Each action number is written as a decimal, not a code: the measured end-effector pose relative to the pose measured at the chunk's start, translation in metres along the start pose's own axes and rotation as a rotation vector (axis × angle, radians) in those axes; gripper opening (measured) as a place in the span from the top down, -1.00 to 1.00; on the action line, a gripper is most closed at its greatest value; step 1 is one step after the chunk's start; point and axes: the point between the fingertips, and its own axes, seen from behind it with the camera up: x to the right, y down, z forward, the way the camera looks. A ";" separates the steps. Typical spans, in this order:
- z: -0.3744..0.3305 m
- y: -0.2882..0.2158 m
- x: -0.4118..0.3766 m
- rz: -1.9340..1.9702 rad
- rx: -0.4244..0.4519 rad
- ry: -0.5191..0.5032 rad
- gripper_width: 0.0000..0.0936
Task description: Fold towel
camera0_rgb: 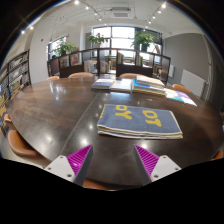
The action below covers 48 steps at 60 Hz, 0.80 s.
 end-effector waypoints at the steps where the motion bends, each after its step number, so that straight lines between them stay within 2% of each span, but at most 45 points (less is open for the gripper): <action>1: 0.006 -0.003 -0.002 -0.003 -0.002 0.002 -0.74; 16: 0.122 -0.083 -0.033 0.000 0.028 0.063 -0.61; 23: 0.173 -0.097 -0.033 0.000 0.002 0.065 -0.60; 28: 0.195 -0.090 -0.035 -0.007 -0.039 0.066 -0.51; 31: 0.206 -0.079 -0.031 -0.011 -0.067 0.072 -0.38; 33: 0.208 -0.084 -0.029 -0.011 -0.038 0.078 -0.27; 41: 0.207 -0.082 -0.015 0.028 -0.030 0.138 0.33; 46: 0.208 -0.080 -0.016 0.048 -0.043 0.133 0.38; 48: 0.208 -0.080 -0.011 0.049 -0.055 0.147 0.59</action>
